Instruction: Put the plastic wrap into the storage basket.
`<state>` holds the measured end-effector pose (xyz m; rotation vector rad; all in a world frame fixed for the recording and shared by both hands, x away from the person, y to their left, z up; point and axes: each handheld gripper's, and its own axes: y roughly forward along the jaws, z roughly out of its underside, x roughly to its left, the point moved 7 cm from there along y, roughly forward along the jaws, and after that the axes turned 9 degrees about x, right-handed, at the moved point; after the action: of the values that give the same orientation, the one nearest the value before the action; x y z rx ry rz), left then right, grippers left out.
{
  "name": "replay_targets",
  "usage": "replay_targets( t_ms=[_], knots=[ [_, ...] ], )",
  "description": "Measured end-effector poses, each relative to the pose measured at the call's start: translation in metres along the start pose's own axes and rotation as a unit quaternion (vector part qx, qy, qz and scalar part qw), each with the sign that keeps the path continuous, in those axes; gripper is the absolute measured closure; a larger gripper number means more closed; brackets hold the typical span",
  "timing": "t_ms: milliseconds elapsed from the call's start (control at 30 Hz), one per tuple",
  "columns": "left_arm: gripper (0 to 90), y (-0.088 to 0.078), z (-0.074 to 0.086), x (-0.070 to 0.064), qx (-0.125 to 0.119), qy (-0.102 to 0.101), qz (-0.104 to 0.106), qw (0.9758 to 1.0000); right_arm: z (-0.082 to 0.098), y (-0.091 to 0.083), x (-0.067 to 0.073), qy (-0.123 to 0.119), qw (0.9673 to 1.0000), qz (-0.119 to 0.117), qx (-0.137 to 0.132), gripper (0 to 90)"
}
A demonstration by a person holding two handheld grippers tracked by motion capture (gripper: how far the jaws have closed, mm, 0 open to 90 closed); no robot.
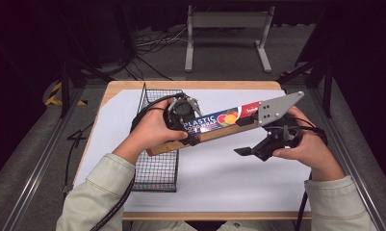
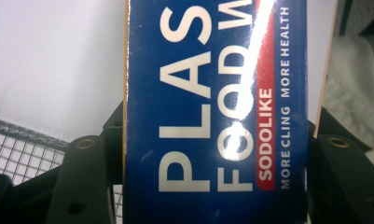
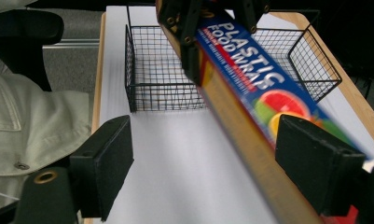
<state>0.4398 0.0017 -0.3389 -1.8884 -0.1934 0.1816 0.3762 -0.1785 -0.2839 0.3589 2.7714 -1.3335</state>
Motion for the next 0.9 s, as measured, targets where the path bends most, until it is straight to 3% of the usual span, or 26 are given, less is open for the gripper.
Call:
replay_targets(
  t_ms=[300, 467, 633, 833, 867, 900],
  knots=[
    [40.2, -0.003, 0.001, 0.014, -0.021, -0.056, -0.014, 0.9981, 0.034, 0.017, 0.012, 0.029, 0.9994, 0.002, -0.019, 20.3],
    [40.2, -0.004, 0.001, 0.017, -0.027, -0.082, -0.021, 0.9961, 0.052, 0.023, 0.008, 0.055, 0.9983, 0.003, -0.022, 21.0],
    [40.2, -0.003, 0.003, 0.023, -0.026, -0.121, -0.031, 0.9918, 0.059, 0.023, 0.006, 0.063, 0.9977, 0.013, -0.021, 21.4],
    [40.2, -0.004, 0.002, 0.025, -0.036, -0.142, -0.040, 0.9884, 0.065, 0.027, 0.004, 0.073, 0.9971, 0.014, -0.014, 21.8],
    [40.2, -0.004, 0.002, 0.026, -0.040, -0.150, -0.043, 0.9870, 0.067, 0.028, 0.003, 0.077, 0.9968, 0.018, -0.011, 21.7],
    [40.2, -0.004, 0.002, 0.028, -0.043, -0.166, -0.052, 0.9839, 0.068, 0.029, 0.004, 0.079, 0.9966, 0.020, -0.008, 21.7]
  ],
)
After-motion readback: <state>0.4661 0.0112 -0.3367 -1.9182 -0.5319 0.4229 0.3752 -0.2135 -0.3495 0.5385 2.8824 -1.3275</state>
